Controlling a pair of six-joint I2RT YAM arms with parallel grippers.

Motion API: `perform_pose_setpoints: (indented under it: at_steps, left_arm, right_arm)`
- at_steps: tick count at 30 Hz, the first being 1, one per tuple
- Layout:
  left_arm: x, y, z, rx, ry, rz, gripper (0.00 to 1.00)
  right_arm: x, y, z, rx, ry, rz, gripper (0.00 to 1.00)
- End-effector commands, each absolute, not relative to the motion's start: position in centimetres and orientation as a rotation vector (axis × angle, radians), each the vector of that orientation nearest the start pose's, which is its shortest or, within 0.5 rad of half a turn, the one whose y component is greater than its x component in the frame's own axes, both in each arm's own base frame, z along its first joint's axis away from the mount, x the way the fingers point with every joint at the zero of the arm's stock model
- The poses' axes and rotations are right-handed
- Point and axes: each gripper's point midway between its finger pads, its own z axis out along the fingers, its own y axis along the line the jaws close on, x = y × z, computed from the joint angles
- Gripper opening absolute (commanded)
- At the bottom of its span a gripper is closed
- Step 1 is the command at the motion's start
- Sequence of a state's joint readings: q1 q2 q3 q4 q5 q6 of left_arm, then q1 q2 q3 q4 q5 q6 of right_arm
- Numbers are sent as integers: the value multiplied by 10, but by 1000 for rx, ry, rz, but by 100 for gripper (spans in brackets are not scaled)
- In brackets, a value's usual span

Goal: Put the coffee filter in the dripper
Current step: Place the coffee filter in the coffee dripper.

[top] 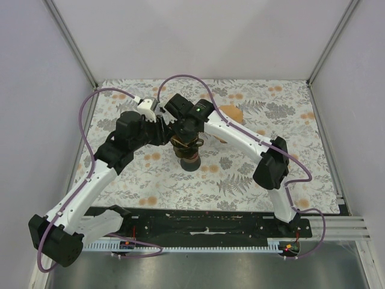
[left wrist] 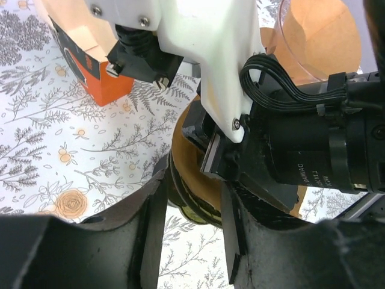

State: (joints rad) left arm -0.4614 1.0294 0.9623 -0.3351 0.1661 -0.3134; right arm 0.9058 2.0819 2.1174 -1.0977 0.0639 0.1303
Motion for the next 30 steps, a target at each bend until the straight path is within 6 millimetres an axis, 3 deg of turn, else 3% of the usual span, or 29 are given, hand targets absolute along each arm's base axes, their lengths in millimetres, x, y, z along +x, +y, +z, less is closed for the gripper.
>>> perform_pose_setpoints:
  at_steps: [1, 8, 12, 15, 22, 25, 28, 30]
  left_arm:
    - [294, -191, 263, 184, 1967, -683, 48]
    - [294, -190, 263, 177, 1966, -680, 53]
    - [296, -192, 255, 187, 1958, -688, 43]
    - [297, -194, 246, 192, 1958, -693, 34]
    - [297, -194, 238, 217, 1966, -680, 30]
    - [296, -195, 237, 228, 1964, -688, 25]
    - [296, -196, 239, 230, 1956, -690, 22]
    - [296, -196, 239, 234, 1957, -692, 20]
  right_arm:
    - [304, 373, 162, -986, 2455, 212, 0]
    - [304, 368, 136, -975, 2488, 166, 0]
    - [298, 369, 122, -1004, 2523, 180, 0]
    - [299, 371, 123, -1002, 2521, 192, 0]
    - [296, 372, 114, -1018, 2538, 201, 0]
    - [297, 376, 128, -1019, 2509, 233, 0]
    - [301, 380, 157, -1006, 2441, 278, 0]
    - [303, 381, 178, -988, 2398, 309, 6]
